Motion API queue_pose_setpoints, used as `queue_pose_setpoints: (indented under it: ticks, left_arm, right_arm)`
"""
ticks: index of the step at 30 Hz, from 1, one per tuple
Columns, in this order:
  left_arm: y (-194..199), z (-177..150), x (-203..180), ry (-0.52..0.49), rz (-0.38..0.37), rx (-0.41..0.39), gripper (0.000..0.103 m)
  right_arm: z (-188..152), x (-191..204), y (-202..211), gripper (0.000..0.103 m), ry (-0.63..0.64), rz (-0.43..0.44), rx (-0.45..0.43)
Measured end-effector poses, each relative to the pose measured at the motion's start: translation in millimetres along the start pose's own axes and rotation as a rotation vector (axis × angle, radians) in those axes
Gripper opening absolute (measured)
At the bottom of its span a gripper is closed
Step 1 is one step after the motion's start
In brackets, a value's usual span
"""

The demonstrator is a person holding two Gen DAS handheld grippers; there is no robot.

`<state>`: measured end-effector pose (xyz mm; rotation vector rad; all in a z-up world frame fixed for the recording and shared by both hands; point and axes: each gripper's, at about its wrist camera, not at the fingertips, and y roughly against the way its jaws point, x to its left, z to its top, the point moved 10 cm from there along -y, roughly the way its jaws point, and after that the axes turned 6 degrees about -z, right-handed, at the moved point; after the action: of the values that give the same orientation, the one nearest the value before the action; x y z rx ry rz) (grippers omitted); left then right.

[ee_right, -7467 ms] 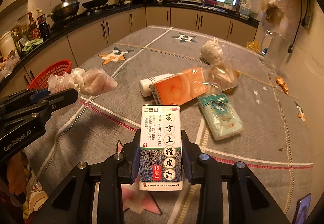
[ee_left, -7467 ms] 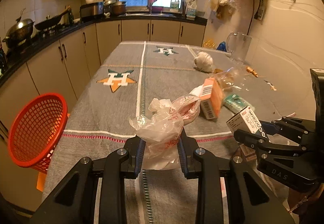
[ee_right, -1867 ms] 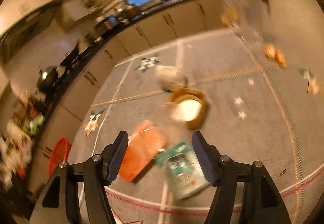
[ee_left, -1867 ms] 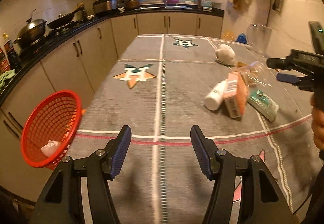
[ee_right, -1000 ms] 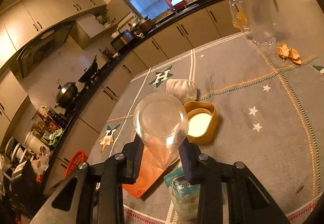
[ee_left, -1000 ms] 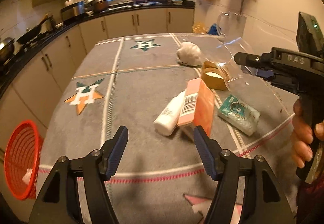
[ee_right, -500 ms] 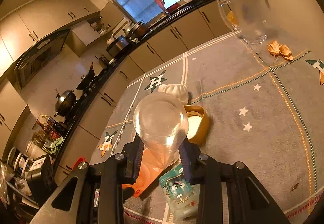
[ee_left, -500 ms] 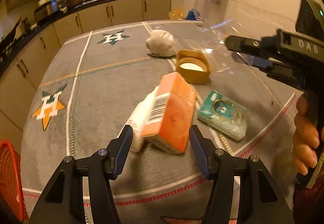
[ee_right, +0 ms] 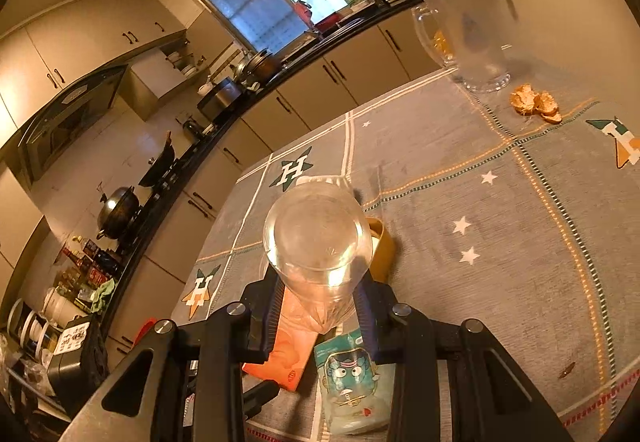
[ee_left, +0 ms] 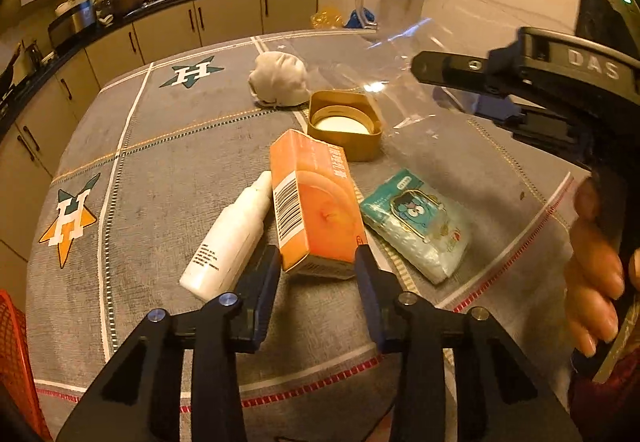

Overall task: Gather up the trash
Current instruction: 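Grasp the clear plastic cup with the right gripper while the left gripper grasps the orange box, then lift the clear cup and orange box off the table with both grippers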

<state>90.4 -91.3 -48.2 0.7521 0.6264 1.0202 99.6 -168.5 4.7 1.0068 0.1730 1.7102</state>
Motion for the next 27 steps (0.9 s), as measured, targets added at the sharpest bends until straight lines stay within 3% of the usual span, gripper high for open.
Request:
queue_pose_setpoints:
  ticks: [2, 8, 16, 17, 20, 27]
  left_arm:
    - [-5, 3, 2, 0.013, 0.007, 0.013, 0.051]
    - [-19, 12, 8, 0.057, 0.014, 0.038, 0.056]
    - [-49, 17, 6, 0.008, 0.081, 0.093, 0.056]
    - [-49, 18, 7, 0.013, 0.074, 0.084, 0.052]
    - [-44, 18, 9, 0.015, 0.078, 0.071, 0.023]
    - [-18, 4, 10, 0.034, 0.078, 0.007, 0.023]
  right_arm:
    - [1, -1, 0, 0.036, -0.004, 0.001, -0.001]
    - [3, -6, 2, 0.036, -0.019, 0.006, -0.005]
    - [2, -7, 4, 0.036, -0.024, 0.012, -0.004]
    - [2, -7, 5, 0.036, -0.022, 0.01, -0.004]
    - [1, -8, 4, 0.036, -0.022, 0.006, -0.001]
    - [-3, -3, 3, 0.036, 0.013, -0.008, 0.002]
